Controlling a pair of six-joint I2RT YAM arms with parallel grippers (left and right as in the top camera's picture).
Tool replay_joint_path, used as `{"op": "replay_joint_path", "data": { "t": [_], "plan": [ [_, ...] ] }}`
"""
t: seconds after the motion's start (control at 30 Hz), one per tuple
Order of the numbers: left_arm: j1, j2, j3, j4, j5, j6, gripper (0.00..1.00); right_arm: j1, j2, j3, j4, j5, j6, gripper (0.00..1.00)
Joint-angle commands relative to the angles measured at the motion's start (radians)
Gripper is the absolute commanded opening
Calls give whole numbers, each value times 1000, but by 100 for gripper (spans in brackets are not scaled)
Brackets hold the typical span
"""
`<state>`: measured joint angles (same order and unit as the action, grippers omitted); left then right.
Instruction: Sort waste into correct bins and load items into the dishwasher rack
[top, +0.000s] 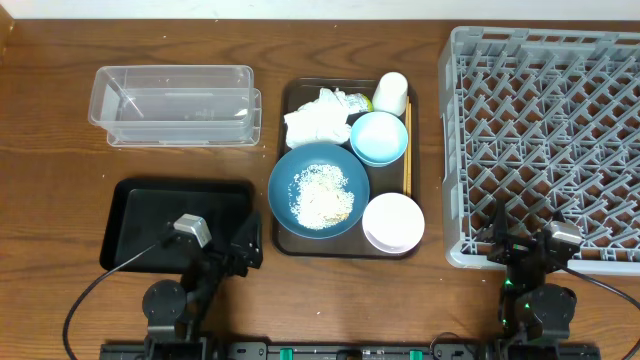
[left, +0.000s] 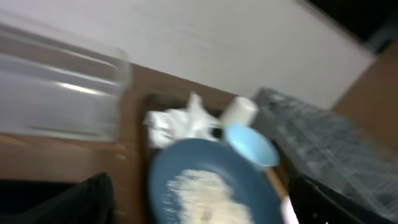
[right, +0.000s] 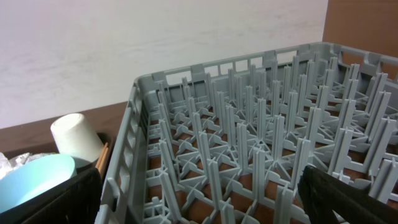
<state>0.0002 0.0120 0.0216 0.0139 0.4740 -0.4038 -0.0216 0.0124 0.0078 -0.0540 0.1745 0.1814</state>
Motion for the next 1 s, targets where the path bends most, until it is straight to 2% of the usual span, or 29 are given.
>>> {"op": "replay_joint_path", "data": {
  "t": [0.0,0.1,0.2,0.3,0.37,0.5,0.77,0.87,0.97],
  "plan": [
    [4,-7,-17,51,116,-148,93,14,-7,-2,-2,1,-7,99],
    [4,-7,-6,149,176,-148,93,14,-7,-2,-2,1,-7,99],
    [4,-2,29,148,212,-148,92,14,-7,-2,-2,1,-7,99],
    [4,41,91,92,226,-142,93,14,-7,-2,-2,1,-7,99],
    [4,111,166,1,225,-81,93,14,-7,-2,-2,1,-7,99],
    [4,339,366,-217,221,82,93,14,-7,-2,-2,1,-7,99],
    [-25,986,944,-758,163,377,93,14,-7,-2,-2,1,-7,99],
    [-40,1165,1109,-869,247,316,93,14,-7,-2,-2,1,-7,99],
    [-47,1273,1166,-807,407,283,93,14,-7,-2,-2,1,-7,99]
  ]
}}
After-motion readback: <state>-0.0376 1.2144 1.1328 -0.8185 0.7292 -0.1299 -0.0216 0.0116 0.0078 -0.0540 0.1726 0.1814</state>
